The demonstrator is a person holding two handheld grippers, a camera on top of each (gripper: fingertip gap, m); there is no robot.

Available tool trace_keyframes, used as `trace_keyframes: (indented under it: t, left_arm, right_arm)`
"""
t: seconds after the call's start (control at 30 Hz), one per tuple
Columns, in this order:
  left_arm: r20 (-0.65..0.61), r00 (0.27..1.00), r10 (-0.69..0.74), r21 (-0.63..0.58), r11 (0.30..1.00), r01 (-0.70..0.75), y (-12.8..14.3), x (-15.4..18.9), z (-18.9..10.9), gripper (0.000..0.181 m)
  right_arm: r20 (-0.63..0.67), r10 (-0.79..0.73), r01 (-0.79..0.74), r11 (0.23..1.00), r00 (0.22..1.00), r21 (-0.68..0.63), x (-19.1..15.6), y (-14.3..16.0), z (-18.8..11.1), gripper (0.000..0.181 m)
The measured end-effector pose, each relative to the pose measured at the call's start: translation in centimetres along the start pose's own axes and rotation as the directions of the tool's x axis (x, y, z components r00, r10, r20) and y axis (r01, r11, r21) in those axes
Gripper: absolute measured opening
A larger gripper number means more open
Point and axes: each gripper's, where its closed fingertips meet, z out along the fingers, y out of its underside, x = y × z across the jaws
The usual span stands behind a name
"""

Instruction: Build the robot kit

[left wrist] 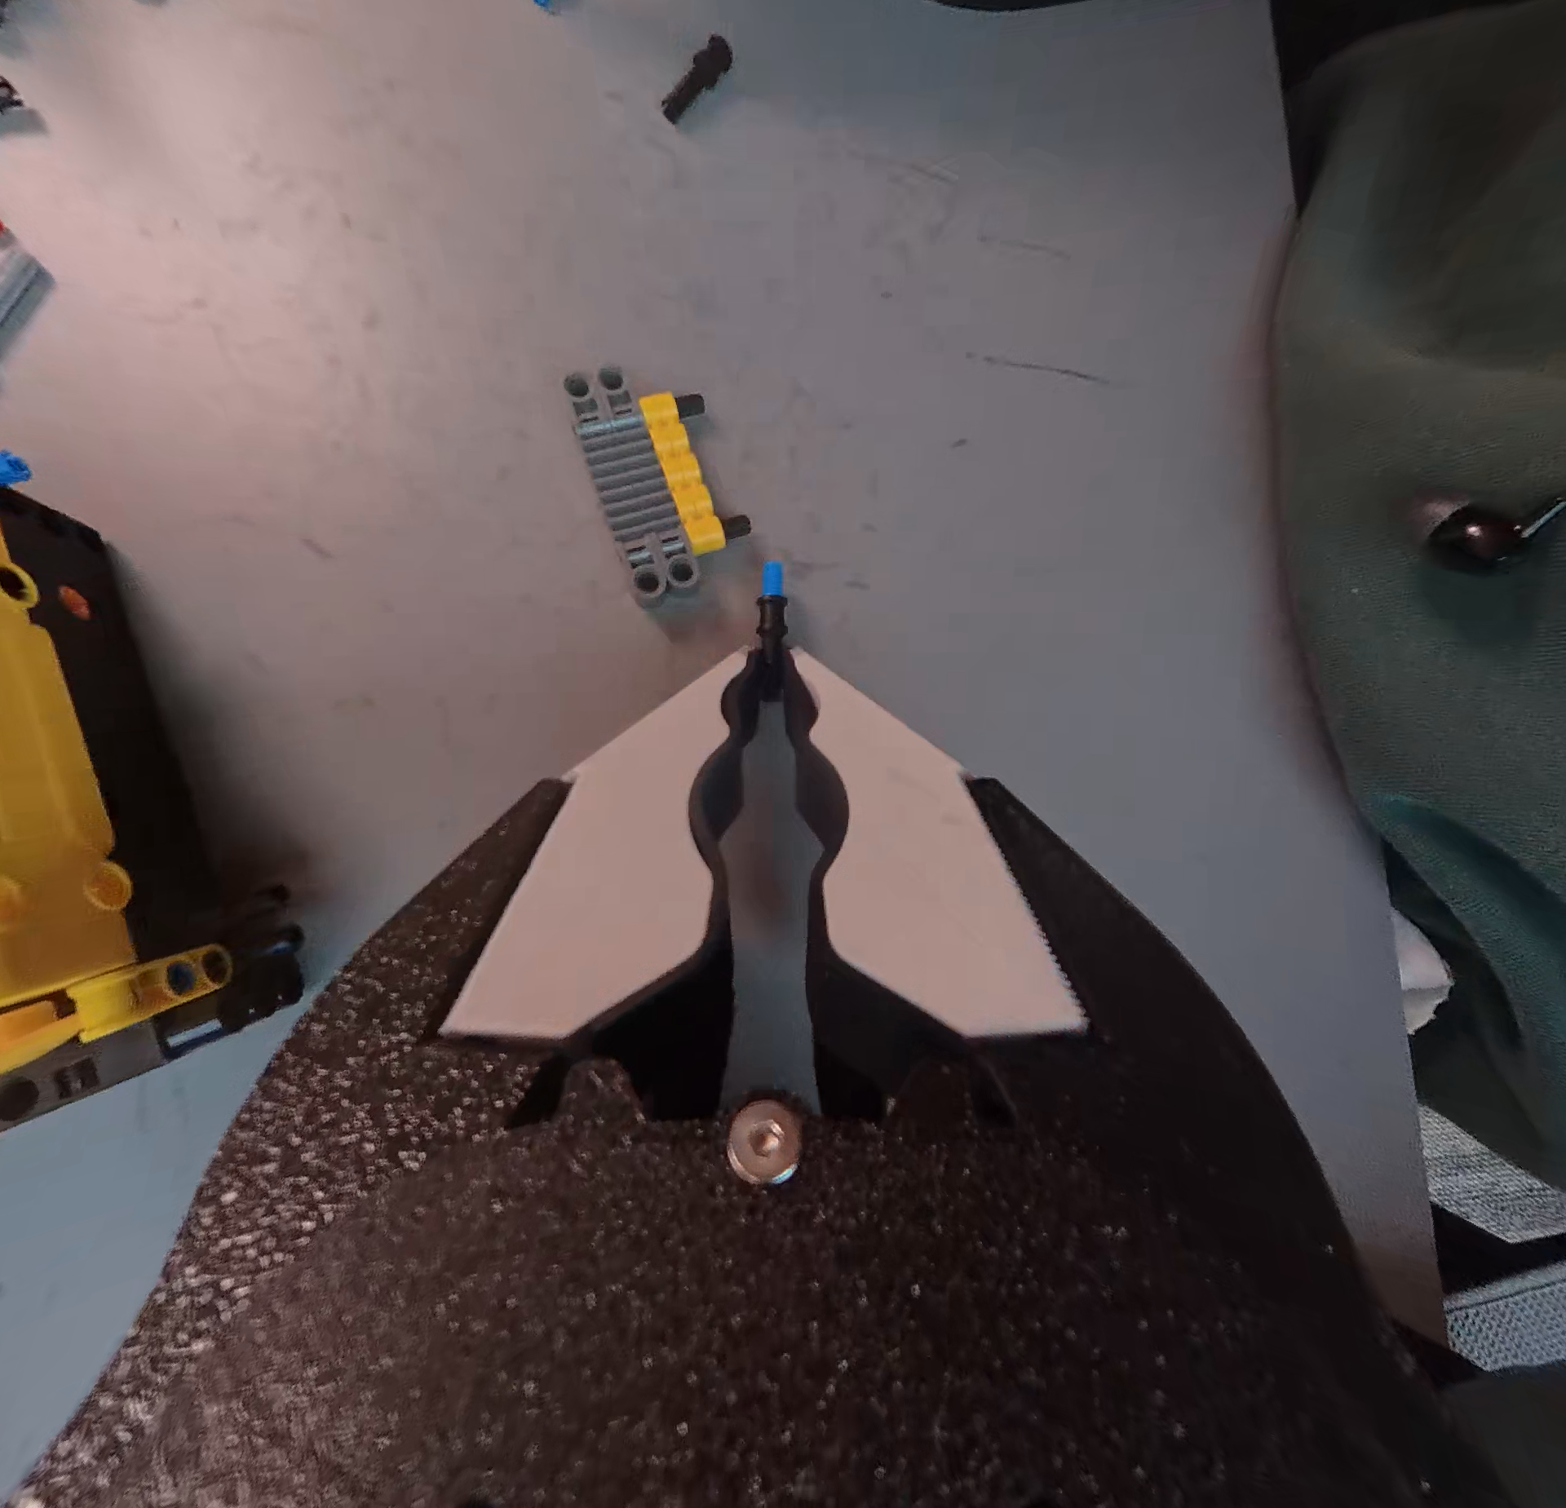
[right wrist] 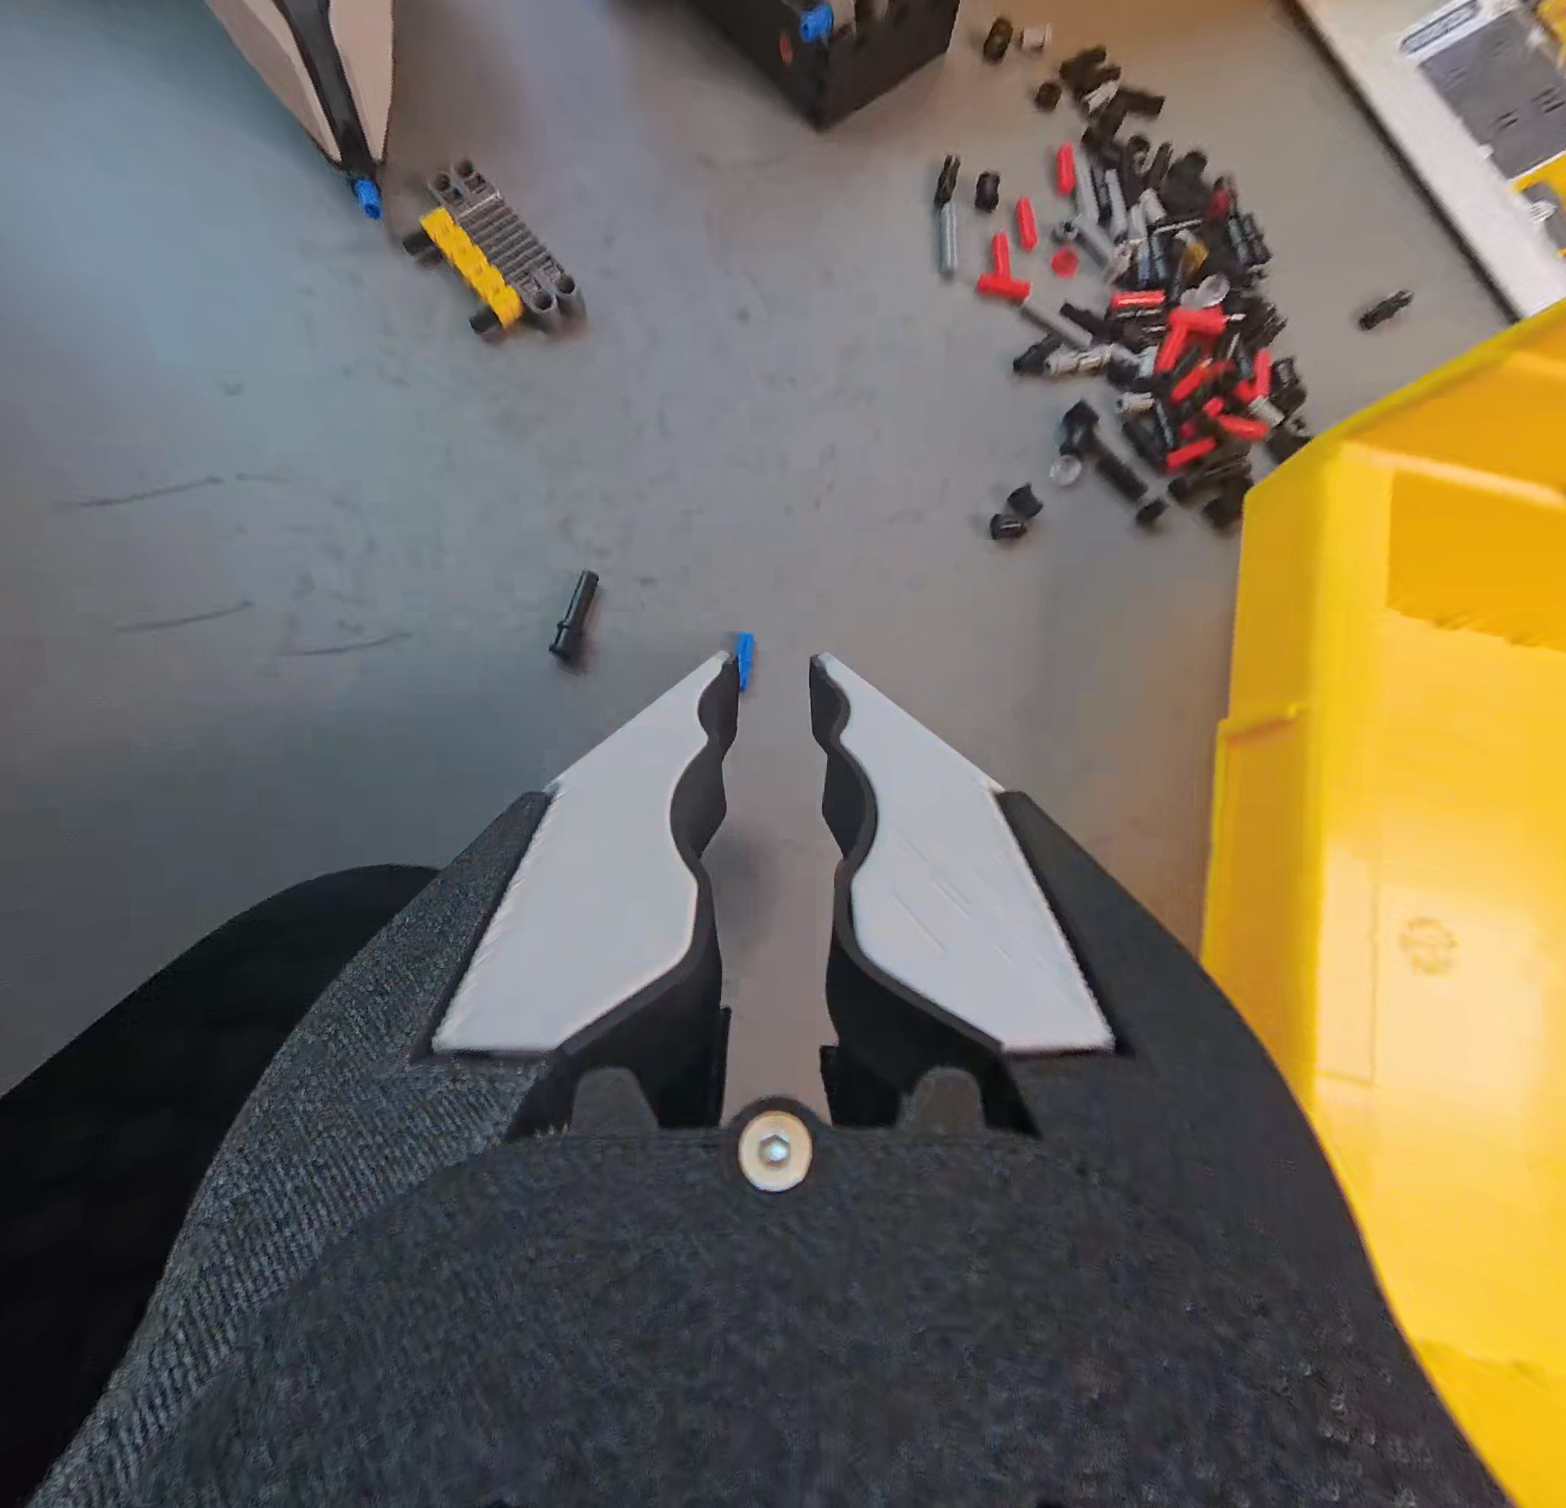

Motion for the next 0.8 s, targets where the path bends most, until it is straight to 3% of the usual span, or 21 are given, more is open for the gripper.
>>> trace_keyframes:
  t: [0.23, 0.53, 0.67, 0.8]
  left_arm:
    - [0.037, 0.999, -0.016, 0.054, 0.998, 0.014, -0.7, -0.8, -0.5, 0.011]
    - [0.073, 0.995, -0.071, 0.275, 0.96, 0.049, -4.2, -1.9, -1.2, 0.017]
    - [0.068, 0.997, -0.033, 0.278, 0.961, 0.013, -5.0, -1.0, 0.0, 0.018]
    - [0.048, 0.998, 0.037, 0.247, 0.968, -0.048, -5.7, 0.7, 1.5, 0.018]
  right_arm:
    - [0.082, -0.027, 0.031, 0.998, 0.996, -0.046, -2.1, 0.0, 0.8, 0.015]
    - [0.186, -0.092, 0.117, 0.985, 0.978, -0.13, -5.6, 0.2, 2.4, 0.008]
    - [0.193, -0.122, 0.144, 0.984, 0.973, -0.101, -6.0, -0.4, 2.7, 0.007]
    - [0.201, -0.246, 0.24, 0.969, 0.948, 0.052, -8.3, -4.3, 3.7, 0.006]
